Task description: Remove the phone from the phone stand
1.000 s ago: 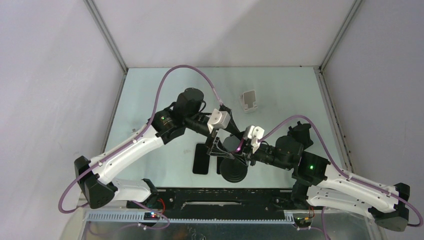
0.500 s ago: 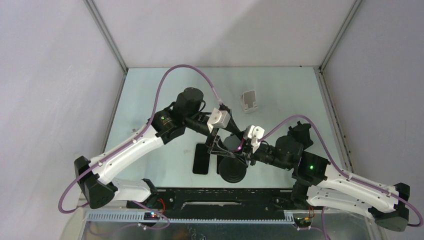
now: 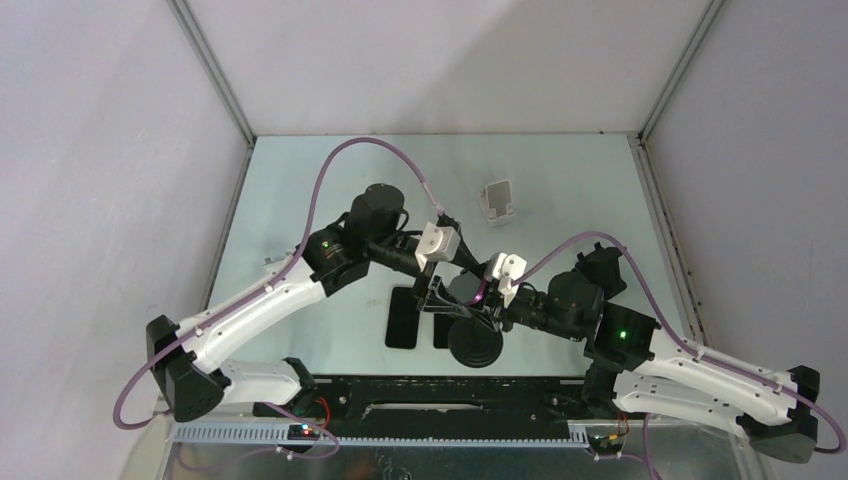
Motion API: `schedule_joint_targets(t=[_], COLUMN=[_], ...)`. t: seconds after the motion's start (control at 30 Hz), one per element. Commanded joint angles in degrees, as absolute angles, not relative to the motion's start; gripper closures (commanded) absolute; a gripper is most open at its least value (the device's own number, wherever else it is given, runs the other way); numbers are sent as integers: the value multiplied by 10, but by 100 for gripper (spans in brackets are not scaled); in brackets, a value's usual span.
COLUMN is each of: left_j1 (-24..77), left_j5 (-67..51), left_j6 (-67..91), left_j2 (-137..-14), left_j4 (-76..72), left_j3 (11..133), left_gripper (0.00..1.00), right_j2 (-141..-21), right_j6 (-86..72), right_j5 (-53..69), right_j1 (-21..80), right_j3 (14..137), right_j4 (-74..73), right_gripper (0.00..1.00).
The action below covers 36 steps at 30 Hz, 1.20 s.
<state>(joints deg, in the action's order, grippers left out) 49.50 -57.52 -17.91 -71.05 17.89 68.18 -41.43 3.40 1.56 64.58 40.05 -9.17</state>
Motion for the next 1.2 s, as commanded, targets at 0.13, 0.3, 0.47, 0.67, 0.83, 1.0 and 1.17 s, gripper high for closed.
schedule_joint_targets(t=[0.13,0.3,0.47,0.67,0.83,1.0,1.17], left_j1=[498,497,505,542,569,613,631], left_j5=[-533,-563,-579,-583,-587,-586,-593], left_j6=[-132,-130,-103,-134,-119,-107,-68], left_j2=[-681,-706,-711,-710,-707,-711,-716], left_j4=[155,173,146,179,160,143,89], left_j3=[671,688,675,675,644,629,594], left_gripper=[100,100,100,100,100,100,100], right_j2=[-393,-392,-392,-398,-407,-417,-419], right_j6=[58,24,14,13,3,3,-6], right_j5=[11,42,78,120,142,135,129], right_j1=[624,592,557,483,419,391,364], right_j3=[425,424,425,425,424,425,425], right_j4=[-7,9,14,25,42,52,66], right_gripper=[100,100,100,100,100,100,100])
